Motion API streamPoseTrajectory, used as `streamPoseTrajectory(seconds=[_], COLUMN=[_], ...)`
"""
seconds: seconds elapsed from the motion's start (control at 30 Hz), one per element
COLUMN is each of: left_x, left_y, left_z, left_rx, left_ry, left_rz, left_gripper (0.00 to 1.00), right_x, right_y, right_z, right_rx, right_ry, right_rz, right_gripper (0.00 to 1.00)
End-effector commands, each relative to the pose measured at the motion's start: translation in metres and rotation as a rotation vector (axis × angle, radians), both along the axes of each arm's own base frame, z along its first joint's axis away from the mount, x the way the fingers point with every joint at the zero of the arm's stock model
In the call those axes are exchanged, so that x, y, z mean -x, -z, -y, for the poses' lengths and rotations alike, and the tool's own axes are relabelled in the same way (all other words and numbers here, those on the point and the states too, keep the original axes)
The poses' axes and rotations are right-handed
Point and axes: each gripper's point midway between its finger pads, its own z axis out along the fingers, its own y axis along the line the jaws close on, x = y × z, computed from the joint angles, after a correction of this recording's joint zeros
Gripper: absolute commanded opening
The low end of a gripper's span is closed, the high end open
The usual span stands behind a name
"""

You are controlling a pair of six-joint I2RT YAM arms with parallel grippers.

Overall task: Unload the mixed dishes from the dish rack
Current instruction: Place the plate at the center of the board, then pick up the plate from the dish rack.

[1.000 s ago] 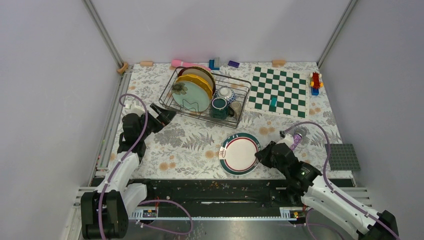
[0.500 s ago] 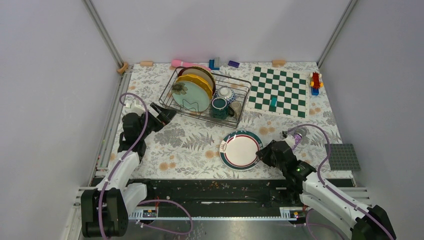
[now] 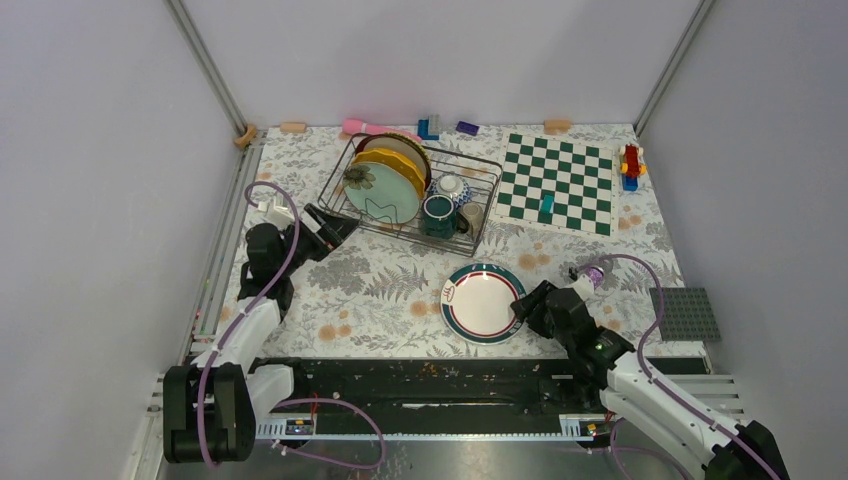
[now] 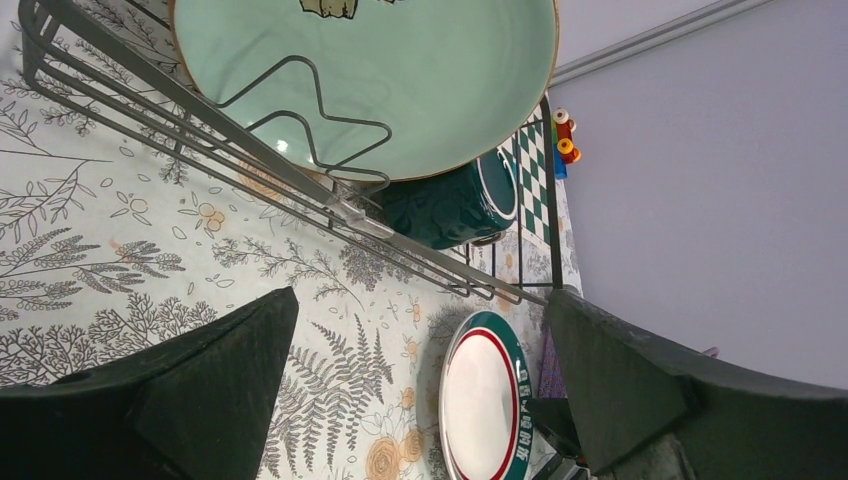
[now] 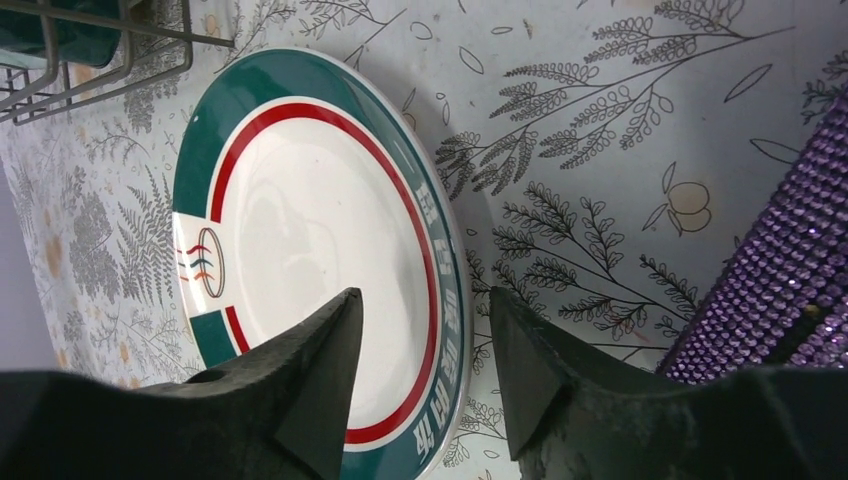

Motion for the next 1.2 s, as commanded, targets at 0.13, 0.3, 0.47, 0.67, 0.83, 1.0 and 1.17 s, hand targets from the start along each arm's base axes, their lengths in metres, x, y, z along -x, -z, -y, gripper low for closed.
streamPoseTrajectory(seconds=[0.13,0.3,0.47,0.67,0.83,1.0,1.17], left_x=[-0.005,-0.007,-0.018,-0.022,-0.025,-0.034,-0.042], left_y=[-0.043,-0.076,-0.134,-0.207,-0.211,-0.179,-0.141], left_z=[0.005,0.01,0.017,0.073,0.088,0.075,0.061], left_rx=[0.01,0.021,-0.055,-0.359,-0.729,-1.01,-1.144], left_ry=[0.044,0.081,0.114,0.507,0.777,0.897,1.034], left_rz=[0.146,0.232,0.401,0.718,0.925,1.054,0.999], left_gripper=[0.99,0.99,0.99,0.99,0.99,0.99,0.99], right_x=[-0.009,-0.014,-0.017,-0.017,-0.013,-0.006,-0.002], right_y=[-0.021,-0.05,-0.07,-0.079,-0.087,-0.097,-0.099], right_z=[0.008,-0.001,0.002,0.002,-0.004,-0.01,-0.01], right_rx=[0.07,0.084,0.139,0.176,0.175,0.161,0.175], right_ry=[-0.024,-0.115,-0.161,-0.213,-0.276,-0.338,-0.369], right_rz=[0.092,0.188,0.261,0.326,0.375,0.408,0.407], right_gripper=[0.77,0.98,1.0,1.0,1.0,1.0,1.0])
